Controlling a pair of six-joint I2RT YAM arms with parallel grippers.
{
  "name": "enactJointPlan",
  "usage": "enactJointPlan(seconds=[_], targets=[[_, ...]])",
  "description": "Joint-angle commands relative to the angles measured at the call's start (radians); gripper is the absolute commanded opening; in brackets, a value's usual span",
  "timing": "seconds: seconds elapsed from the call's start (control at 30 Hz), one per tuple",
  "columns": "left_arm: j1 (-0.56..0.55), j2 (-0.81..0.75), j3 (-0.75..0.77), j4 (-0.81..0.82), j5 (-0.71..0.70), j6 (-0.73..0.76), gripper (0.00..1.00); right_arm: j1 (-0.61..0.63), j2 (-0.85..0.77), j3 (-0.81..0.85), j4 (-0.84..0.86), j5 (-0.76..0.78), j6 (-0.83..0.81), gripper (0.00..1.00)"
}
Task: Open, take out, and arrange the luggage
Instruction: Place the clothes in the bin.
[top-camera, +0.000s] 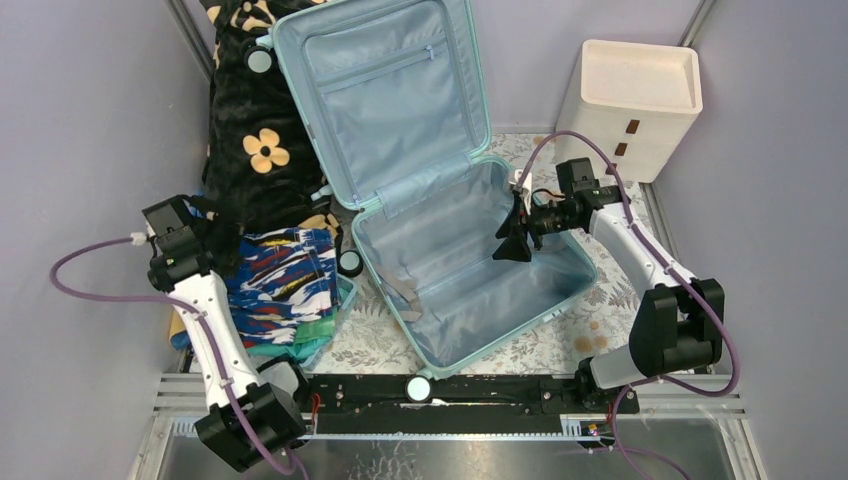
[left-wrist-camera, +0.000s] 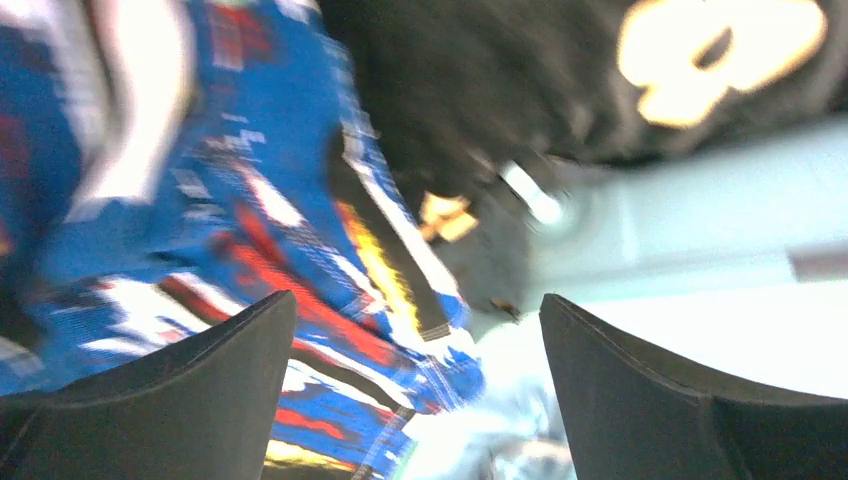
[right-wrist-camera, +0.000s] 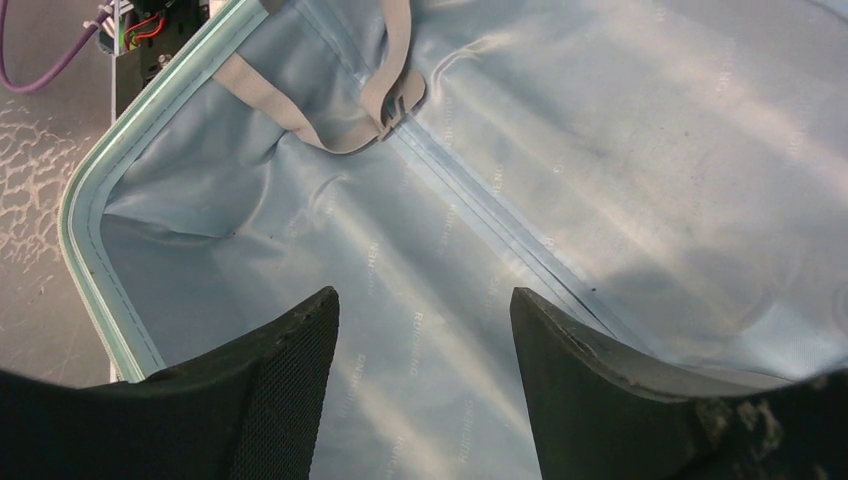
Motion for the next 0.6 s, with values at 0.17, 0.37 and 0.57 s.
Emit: enactJointPlan(seconds=[0.17, 0.37, 0.57], targets=[[-0.226, -0.038, -0.141, 0.731, 0.63, -0.056, 0.99, -0.102, -0.065, 0.154, -0.053, 0.0, 0.053, 0.73], [-0.617, 0.092, 0.059, 0.951, 0.504, -0.044, 0.99, -0.178, -0.111, 0.197, -0.089, 0.058, 0.104, 0.76], [-0.662, 0.209, 0.259, 1.073, 0.526, -0.064, 0.99, -0.296, -0.168, 0.18, -0.007, 0.125, 0.233, 0.81]])
